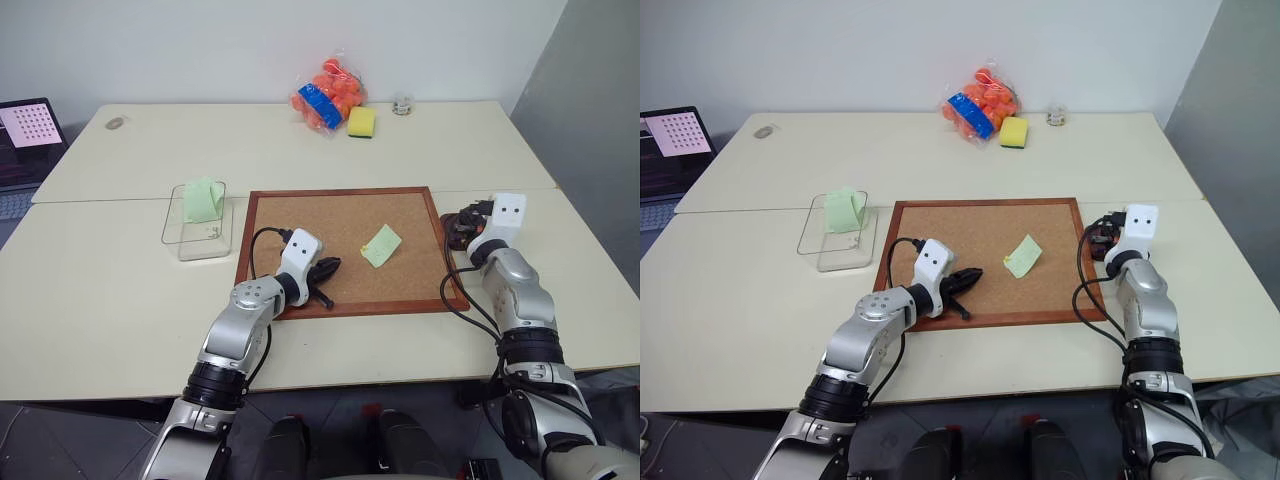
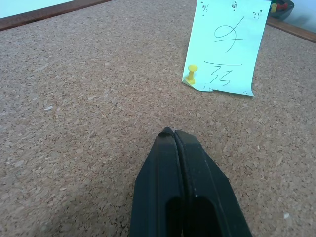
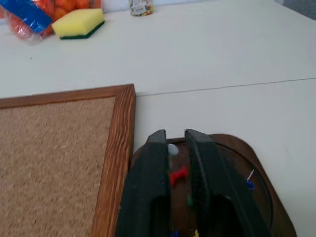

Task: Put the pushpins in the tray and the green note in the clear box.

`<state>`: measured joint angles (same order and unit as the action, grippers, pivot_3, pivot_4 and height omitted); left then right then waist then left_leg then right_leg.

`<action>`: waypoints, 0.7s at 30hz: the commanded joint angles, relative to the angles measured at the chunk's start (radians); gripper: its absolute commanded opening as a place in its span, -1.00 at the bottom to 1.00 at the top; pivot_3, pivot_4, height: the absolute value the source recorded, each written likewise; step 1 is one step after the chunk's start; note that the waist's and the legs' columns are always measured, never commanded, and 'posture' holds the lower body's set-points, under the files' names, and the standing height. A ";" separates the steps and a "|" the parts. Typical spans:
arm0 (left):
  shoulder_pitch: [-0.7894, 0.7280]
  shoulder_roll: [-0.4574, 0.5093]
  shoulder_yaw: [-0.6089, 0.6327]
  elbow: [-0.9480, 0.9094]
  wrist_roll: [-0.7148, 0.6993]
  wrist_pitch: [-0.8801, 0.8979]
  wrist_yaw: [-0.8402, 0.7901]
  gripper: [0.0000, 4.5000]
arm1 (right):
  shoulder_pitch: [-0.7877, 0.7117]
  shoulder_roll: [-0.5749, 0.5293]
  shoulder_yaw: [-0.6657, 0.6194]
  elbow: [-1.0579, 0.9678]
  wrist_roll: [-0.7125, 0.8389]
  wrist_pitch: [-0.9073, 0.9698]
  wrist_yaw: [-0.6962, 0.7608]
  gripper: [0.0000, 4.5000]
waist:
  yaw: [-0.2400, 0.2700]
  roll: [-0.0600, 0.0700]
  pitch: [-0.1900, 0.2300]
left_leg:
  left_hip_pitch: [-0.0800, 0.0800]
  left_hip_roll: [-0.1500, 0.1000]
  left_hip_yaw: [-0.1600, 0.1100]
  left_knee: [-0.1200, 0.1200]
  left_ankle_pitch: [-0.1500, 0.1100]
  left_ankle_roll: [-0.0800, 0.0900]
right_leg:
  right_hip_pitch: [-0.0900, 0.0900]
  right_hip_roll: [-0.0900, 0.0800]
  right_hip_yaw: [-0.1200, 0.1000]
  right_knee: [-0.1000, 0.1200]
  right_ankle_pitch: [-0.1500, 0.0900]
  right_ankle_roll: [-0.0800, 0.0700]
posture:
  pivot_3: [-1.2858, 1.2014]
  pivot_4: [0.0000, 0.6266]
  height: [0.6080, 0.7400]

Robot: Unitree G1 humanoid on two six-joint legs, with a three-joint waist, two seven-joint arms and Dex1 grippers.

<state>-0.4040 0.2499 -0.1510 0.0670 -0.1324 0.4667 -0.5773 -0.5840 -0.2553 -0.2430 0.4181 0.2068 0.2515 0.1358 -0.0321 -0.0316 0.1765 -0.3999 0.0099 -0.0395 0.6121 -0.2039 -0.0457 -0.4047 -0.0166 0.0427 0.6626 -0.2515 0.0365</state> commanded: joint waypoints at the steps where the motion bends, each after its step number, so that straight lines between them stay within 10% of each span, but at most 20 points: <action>1: 0.014 0.003 -0.008 -0.019 0.004 0.008 0.007 -1.00 | -0.021 -0.013 -0.022 0.000 0.003 -0.013 -0.022 -0.34 | 0.000 0.000 0.000 | 0.000 0.000 0.000 0.000 0.000 0.000 | 0.000 0.000 0.000 0.000 0.000 0.000 | 0.03 -0.52 1.00; 15: 0.009 0.004 -0.009 -0.014 0.002 0.010 0.002 -1.00 | 0.033 -0.013 0.048 -0.126 0.046 -0.061 0.127 0.95 | 0.000 0.000 0.000 | 0.000 0.000 0.000 0.000 0.000 0.000 | 0.000 0.000 0.000 0.000 0.000 0.001 | 0.03 -0.52 1.00; 21: 0.017 0.004 -0.010 -0.022 0.003 0.012 0.004 -1.00 | 0.157 -0.015 0.215 -0.360 0.119 -0.026 0.413 0.95 | 0.000 0.000 0.000 | 0.000 0.001 0.000 0.000 0.000 0.000 | 0.000 0.001 0.000 0.000 -0.002 0.004 | 0.03 -0.52 1.00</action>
<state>-0.4001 0.2530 -0.1506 0.0608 -0.1328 0.4706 -0.5769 -0.4487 -0.2631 -0.0715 0.1491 0.2921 0.2131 0.4604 -0.0324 -0.0314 0.1763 -0.3998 0.0104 -0.0399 0.6122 -0.2039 -0.0457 -0.4046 -0.0157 0.0425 0.6625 -0.2536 0.0402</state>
